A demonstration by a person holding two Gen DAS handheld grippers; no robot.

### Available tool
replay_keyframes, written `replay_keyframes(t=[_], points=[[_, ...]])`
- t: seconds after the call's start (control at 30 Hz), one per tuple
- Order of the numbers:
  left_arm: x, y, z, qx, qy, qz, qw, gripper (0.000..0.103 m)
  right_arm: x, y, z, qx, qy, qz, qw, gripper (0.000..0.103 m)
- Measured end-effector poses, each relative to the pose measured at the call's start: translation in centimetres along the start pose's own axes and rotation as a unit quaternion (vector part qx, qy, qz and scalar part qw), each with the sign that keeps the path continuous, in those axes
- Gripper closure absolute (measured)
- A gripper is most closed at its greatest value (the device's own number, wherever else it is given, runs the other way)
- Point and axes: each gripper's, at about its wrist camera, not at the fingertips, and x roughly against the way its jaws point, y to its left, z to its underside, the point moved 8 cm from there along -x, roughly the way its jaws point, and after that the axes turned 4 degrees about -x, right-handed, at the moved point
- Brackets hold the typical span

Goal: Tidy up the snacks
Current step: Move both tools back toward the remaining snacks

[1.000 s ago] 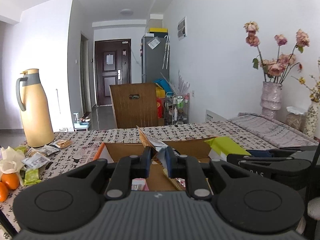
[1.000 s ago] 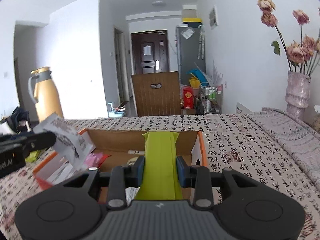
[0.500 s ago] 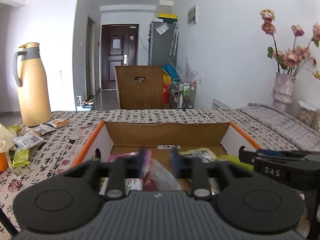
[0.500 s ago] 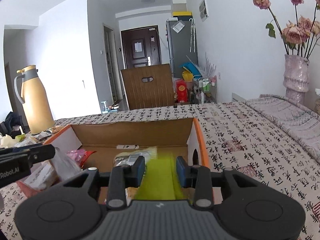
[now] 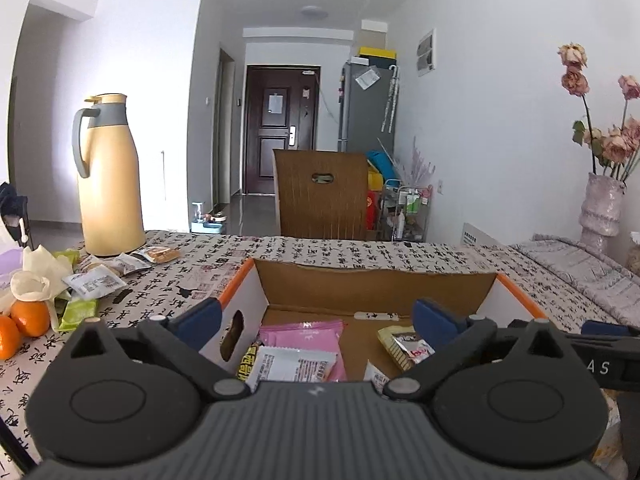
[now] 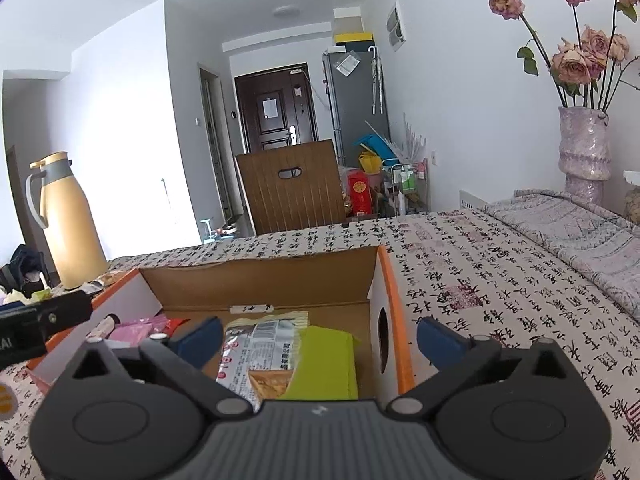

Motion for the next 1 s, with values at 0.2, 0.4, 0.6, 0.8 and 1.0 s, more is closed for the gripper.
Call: replay_keyframes(t=[0.2,0.4,0.6,0.8,1.0], points=[[2.0,0.7,-1.3,0.009,-0.007,0.001,0.9999,0.000,1.7,0.3,-1.2,0.005,-0.009,0.003,1.000,0.000],[4.8,1.3,-1.9,0.014,-0.016,0.003,0.9998,0.000,4.2,0.7,-1.6,0.011,-0.016,-0.001,1.000,0.000],[7.7,1.6,-1.3,0.015,-0.019,0.008,0.9997,0.000,7.3,0.7,-1.2,0.013,-0.023,-0.009,1.000,0.000],[10.0,2.2,0.2,0.025,-0.014,0.011,0.9995,0.000,10.2,0.6,0.5,0.013,-0.020,-0.020,1.000,0.000],[11.9,2.6,1.8,0.032,-0.007,0.016,0.9993,0.000,12.3,0.7,2.6,0.023,-0.009,-0.028,0.999,0.000]])
